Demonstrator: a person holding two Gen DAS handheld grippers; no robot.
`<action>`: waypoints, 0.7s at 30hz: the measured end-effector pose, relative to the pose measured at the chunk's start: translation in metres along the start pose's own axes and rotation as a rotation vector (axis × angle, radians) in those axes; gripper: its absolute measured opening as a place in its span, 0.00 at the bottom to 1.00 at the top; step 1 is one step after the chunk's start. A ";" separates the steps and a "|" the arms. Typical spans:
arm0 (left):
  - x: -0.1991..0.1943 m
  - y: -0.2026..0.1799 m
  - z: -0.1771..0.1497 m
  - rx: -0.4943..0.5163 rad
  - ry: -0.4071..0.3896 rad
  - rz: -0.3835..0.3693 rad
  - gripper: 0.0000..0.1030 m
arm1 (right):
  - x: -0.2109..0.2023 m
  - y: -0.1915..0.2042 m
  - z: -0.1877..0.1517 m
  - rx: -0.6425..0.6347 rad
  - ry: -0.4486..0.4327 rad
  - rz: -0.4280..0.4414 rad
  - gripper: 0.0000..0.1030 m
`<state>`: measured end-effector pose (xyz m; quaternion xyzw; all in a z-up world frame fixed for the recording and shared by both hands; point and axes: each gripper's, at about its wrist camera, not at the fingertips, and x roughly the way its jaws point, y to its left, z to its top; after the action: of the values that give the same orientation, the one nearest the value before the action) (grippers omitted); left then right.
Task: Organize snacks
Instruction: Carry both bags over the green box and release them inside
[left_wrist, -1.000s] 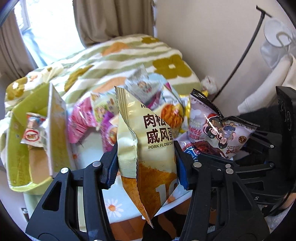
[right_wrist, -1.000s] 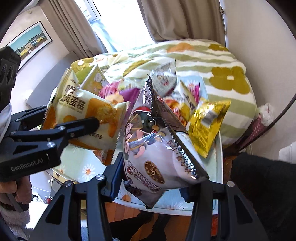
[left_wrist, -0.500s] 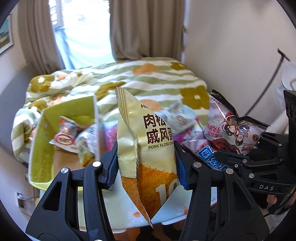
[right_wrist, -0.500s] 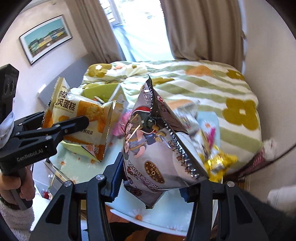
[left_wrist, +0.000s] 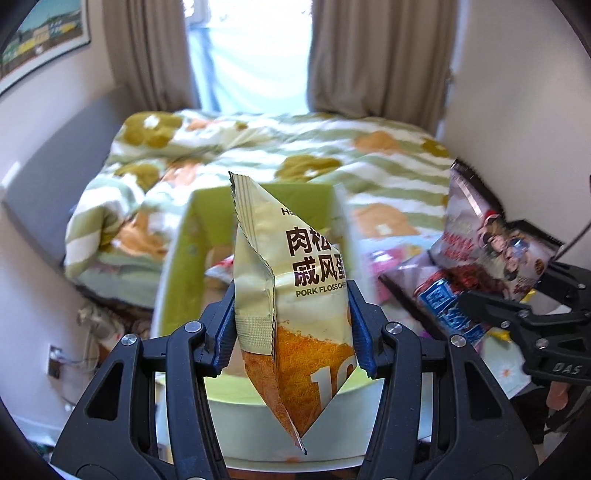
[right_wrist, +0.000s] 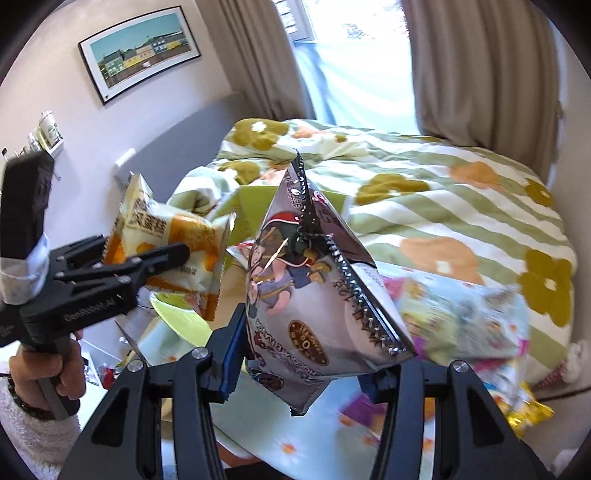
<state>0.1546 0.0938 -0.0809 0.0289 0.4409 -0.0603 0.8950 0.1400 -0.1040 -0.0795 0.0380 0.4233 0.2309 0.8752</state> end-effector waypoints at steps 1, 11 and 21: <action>0.008 0.013 -0.002 -0.008 0.016 0.008 0.48 | 0.011 0.008 0.004 0.001 0.006 0.010 0.46; 0.086 0.082 -0.030 -0.056 0.196 -0.011 0.48 | 0.088 0.059 0.012 0.064 0.069 -0.036 0.46; 0.080 0.077 -0.025 -0.017 0.155 -0.076 1.00 | 0.102 0.061 0.009 0.136 0.087 -0.082 0.46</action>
<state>0.1934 0.1658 -0.1601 0.0090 0.5100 -0.0879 0.8556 0.1787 -0.0036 -0.1311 0.0700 0.4768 0.1671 0.8601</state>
